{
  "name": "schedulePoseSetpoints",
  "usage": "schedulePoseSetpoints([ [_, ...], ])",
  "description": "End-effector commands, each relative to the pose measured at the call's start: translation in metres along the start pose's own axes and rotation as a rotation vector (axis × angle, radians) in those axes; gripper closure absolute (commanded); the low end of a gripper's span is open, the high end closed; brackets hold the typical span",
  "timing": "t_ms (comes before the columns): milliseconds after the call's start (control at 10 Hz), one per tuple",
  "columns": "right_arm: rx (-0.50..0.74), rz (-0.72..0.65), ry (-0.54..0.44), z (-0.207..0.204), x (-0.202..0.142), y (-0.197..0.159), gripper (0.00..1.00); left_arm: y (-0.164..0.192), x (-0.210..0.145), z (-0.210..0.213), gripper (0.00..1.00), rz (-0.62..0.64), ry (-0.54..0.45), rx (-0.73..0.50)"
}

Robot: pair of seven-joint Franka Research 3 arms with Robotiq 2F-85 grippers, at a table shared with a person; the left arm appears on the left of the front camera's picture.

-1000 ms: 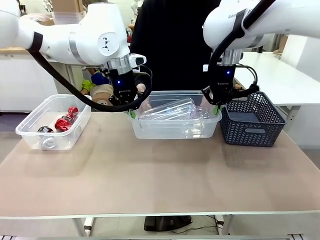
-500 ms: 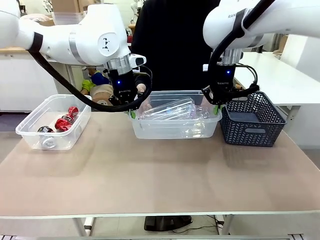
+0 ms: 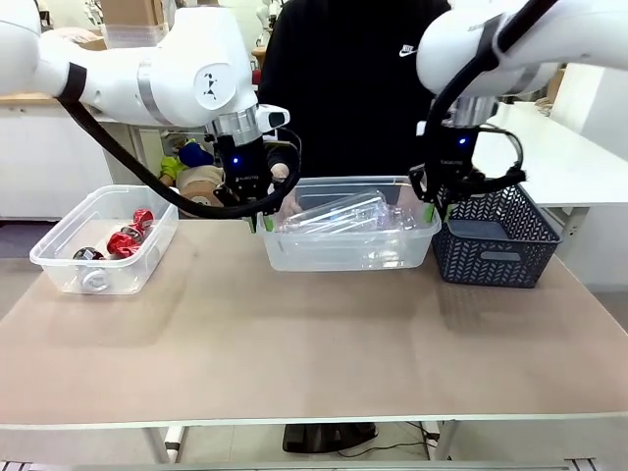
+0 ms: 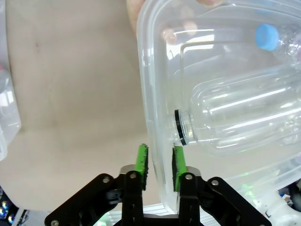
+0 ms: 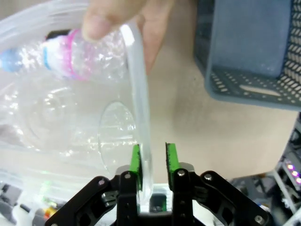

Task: Sort the waste into each basket.
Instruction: Release the Organizing box you were holding.

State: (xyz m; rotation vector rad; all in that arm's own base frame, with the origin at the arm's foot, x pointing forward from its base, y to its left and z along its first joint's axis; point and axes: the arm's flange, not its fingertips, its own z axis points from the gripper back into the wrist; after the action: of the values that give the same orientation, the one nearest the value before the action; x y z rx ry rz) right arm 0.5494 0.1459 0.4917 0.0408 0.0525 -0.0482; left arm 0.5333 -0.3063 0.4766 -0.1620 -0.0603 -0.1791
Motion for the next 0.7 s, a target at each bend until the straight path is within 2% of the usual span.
schedulePoseSetpoints([
  [0,0.055,-0.032,-0.161,0.006,-0.041,-0.016,0.0,0.0,0.001,0.013,0.0,-0.015,-0.048,0.026],
  [100,0.095,-0.028,-0.235,0.013,-0.051,-0.021,0.0,0.002,-0.001,0.024,0.0,-0.006,-0.101,0.016],
  [200,0.139,-0.013,-0.295,0.019,-0.058,-0.024,0.0,0.004,-0.005,0.034,0.11,0.006,-0.183,-0.011],
  [300,0.194,0.008,-0.372,0.025,-0.064,-0.028,0.04,0.006,-0.011,0.043,0.01,0.014,-0.29,-0.046],
  [400,0.262,0.036,-0.419,0.029,-0.07,-0.032,0.0,0.006,-0.018,0.047,0.0,0.004,-0.37,-0.084],
  [600,0.297,0.044,-0.467,0.03,-0.078,-0.039,0.0,0.011,-0.024,0.05,0.0,-0.002,-0.397,-0.106],
])
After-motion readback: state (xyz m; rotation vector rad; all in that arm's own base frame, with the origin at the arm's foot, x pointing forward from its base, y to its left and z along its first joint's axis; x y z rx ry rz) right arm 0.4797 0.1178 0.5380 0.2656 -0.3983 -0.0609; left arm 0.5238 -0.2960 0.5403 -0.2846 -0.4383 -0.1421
